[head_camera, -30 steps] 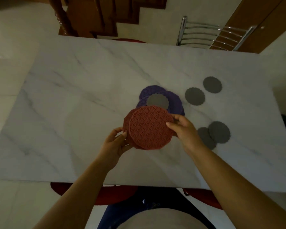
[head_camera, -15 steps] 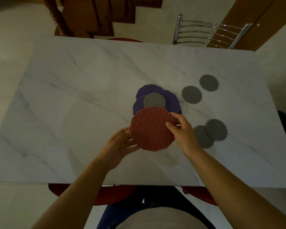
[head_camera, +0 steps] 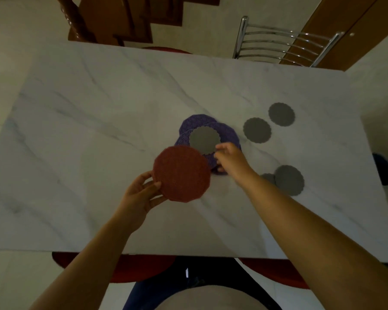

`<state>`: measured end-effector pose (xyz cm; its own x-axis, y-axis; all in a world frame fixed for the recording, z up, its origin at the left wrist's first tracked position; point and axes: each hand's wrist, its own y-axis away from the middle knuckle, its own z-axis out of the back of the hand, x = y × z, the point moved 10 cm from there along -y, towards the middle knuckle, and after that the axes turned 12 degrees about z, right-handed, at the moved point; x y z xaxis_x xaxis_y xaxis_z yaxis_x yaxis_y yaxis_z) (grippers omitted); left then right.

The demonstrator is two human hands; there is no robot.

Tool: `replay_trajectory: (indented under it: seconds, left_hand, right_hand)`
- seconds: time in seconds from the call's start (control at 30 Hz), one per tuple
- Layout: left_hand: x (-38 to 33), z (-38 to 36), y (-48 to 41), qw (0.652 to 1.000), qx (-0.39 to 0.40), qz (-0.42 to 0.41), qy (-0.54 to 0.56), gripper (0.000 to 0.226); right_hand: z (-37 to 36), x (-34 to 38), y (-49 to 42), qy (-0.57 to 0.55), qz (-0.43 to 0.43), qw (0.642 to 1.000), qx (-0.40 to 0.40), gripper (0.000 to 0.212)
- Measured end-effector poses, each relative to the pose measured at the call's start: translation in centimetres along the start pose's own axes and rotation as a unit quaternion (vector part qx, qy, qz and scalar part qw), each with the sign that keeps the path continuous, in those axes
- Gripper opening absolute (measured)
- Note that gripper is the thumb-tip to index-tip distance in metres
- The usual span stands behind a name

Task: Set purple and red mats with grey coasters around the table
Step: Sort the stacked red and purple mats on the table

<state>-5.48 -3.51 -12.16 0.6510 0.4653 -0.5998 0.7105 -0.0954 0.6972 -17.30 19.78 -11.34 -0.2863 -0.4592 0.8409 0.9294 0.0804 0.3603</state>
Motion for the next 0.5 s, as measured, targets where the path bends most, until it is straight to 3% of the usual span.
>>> replay_trajectory:
  seconds: [0.17,0.27,0.4,0.5]
  left_hand:
    - [-0.1,2.3,0.4,0.999,-0.044,-0.010,0.024,0.029]
    - [-0.5,3.4,0.6,0.998,-0.060,-0.012,0.024,0.028]
    - [-0.9,3.6,0.4,0.998,-0.058,-0.016,0.006,0.028]
    - [-1.0,3.1,0.0,0.998,-0.053,-0.017,-0.004,0.030]
  right_hand:
    - [-0.2,1.5,-5.4,0.270,0.024,0.962,-0.010,0.070]
    - [-1.0,0.6,-6.1,0.327,-0.027,0.945,0.008,0.081]
    - [-1.3,0.7,-6.3,0.323,-0.033,0.945,-0.035,0.078]
    - [-0.5,1.5,-6.4,0.274,0.021,0.958,-0.083,0.055]
